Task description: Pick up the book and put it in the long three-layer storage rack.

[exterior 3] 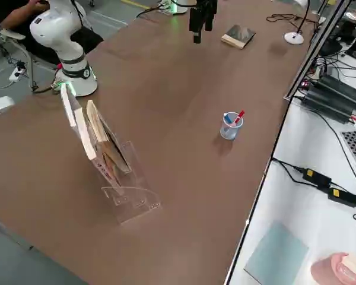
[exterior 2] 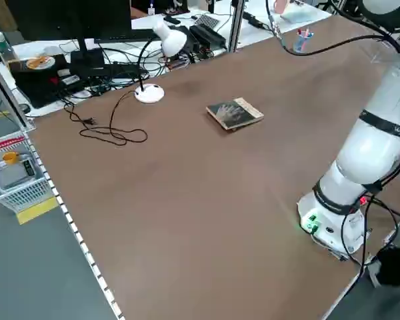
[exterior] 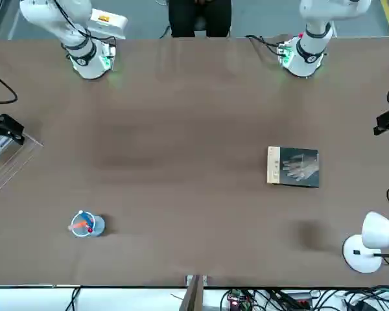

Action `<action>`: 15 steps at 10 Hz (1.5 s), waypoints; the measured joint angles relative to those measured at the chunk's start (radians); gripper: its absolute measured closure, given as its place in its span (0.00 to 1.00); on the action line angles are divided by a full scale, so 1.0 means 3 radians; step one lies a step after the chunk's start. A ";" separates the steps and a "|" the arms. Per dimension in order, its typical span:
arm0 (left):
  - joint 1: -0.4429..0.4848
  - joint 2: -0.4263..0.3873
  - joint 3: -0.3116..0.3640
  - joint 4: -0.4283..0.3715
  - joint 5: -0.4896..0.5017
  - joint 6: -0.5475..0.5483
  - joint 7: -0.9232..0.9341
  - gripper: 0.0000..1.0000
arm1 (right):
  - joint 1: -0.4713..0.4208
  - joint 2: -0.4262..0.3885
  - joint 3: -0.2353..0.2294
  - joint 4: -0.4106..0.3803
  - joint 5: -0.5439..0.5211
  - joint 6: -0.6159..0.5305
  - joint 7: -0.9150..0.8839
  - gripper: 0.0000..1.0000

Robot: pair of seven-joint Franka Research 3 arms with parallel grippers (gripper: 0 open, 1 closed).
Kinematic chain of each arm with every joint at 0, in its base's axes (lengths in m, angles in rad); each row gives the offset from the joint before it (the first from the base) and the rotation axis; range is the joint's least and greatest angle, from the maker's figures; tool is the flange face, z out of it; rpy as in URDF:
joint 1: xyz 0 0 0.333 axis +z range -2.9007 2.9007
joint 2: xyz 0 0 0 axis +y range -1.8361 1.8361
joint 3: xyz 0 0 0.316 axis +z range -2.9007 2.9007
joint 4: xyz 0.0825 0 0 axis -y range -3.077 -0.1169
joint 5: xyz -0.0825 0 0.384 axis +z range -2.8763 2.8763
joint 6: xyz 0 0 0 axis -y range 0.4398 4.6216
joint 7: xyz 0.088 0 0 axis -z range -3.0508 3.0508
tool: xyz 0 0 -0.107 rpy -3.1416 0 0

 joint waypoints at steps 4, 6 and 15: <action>-0.0007 0.0000 -0.0006 0.0000 0.0000 0.0000 0.0002 0.00 | 0.0000 0.0000 0.0000 0.0000 0.0000 0.0000 0.0000 0.00; -0.0004 0.0005 -0.0010 0.0000 -0.0047 0.0000 0.0036 0.00 | 0.0000 0.0000 0.0000 -0.0001 0.0000 0.0000 0.0000 0.00; 0.0317 0.0483 0.0015 -0.0445 -0.0626 0.0777 0.0981 0.00 | 0.0000 0.0000 -0.0001 -0.0004 0.0000 0.0000 0.0000 0.00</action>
